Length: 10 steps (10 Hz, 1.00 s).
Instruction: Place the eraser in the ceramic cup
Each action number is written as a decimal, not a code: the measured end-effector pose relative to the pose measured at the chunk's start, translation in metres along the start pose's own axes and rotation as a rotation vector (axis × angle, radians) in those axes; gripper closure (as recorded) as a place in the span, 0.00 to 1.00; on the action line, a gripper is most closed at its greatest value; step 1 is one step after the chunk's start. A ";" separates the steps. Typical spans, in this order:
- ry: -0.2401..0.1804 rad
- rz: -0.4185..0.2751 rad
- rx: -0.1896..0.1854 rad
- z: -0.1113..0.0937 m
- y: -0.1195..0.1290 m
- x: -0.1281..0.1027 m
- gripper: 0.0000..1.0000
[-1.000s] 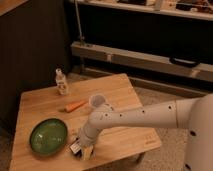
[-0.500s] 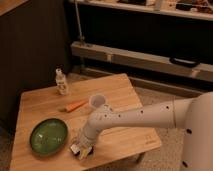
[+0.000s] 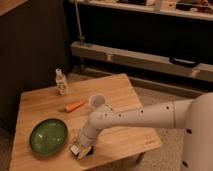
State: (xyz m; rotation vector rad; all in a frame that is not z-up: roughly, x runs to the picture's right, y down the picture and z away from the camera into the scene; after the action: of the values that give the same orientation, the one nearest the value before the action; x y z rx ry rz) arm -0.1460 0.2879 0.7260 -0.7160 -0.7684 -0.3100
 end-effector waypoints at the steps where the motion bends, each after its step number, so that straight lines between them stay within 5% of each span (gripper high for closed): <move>1: -0.006 0.001 0.014 -0.008 -0.004 -0.002 0.44; 3: -0.010 0.000 0.030 -0.029 -0.013 -0.010 0.61; 5: -0.013 0.004 0.013 -0.030 -0.012 -0.012 0.67; 8: -0.042 0.001 -0.011 -0.010 -0.007 -0.001 0.64; 10: -0.063 -0.017 -0.014 -0.007 -0.003 0.004 0.45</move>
State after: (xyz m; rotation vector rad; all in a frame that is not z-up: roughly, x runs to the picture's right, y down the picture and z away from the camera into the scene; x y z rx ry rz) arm -0.1415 0.2806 0.7266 -0.7355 -0.8330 -0.3091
